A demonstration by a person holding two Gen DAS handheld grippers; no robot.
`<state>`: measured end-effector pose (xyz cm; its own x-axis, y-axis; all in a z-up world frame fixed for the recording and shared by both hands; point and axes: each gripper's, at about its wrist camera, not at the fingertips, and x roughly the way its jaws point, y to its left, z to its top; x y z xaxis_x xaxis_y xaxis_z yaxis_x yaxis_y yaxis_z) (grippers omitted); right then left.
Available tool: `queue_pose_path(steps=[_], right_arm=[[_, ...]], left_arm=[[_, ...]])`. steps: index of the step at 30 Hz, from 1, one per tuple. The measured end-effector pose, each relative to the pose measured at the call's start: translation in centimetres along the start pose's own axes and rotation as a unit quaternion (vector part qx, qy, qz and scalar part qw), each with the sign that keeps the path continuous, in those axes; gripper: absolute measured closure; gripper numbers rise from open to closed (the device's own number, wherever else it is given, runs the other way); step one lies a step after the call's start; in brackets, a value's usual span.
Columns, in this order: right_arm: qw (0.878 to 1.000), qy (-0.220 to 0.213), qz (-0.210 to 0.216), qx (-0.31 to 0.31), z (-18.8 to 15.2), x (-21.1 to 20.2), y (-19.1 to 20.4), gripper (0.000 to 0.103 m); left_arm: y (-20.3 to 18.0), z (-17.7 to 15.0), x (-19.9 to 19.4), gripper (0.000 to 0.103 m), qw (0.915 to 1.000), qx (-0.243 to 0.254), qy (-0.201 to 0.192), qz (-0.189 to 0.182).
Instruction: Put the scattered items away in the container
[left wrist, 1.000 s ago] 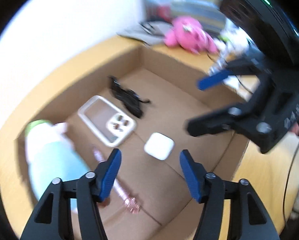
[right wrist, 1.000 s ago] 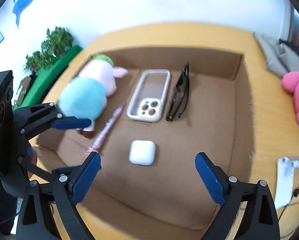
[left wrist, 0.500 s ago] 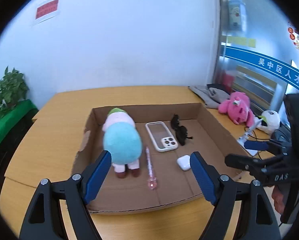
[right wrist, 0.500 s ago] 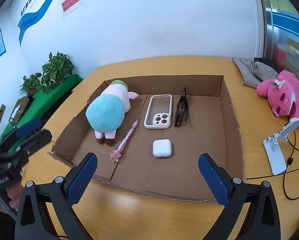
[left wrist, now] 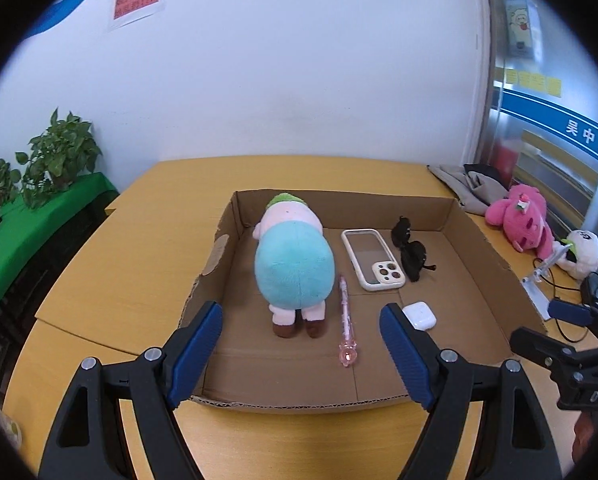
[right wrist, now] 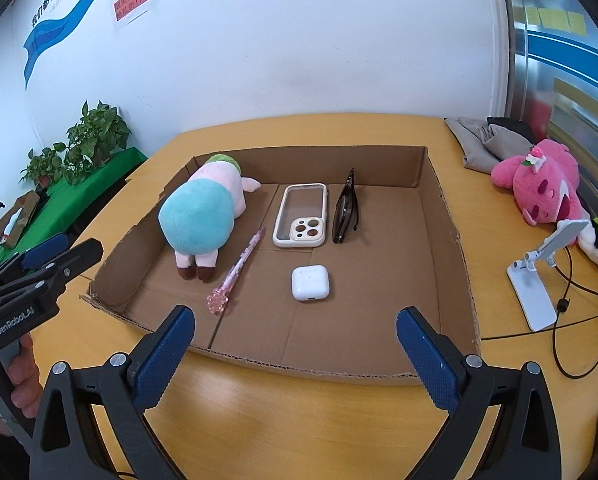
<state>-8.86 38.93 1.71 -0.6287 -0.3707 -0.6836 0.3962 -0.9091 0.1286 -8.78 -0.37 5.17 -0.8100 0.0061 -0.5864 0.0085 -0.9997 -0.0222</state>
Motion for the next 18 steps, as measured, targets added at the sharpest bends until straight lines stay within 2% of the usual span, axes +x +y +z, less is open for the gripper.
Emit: queue_pose_path(steps=[11, 18], right_arm=[[1.000, -0.010, -0.017, 0.016, -0.6, -0.7, -0.8, 0.000], [1.000, -0.002, -0.018, 0.016, -1.0, -0.5, -0.9, 0.000]], left_arm=[[-1.5, -0.4, -0.8, 0.022, 0.9998, 0.015, 0.001, 0.012], [-1.2, -0.6, -0.6, 0.022, 0.9998, 0.000, 0.008, 0.016]])
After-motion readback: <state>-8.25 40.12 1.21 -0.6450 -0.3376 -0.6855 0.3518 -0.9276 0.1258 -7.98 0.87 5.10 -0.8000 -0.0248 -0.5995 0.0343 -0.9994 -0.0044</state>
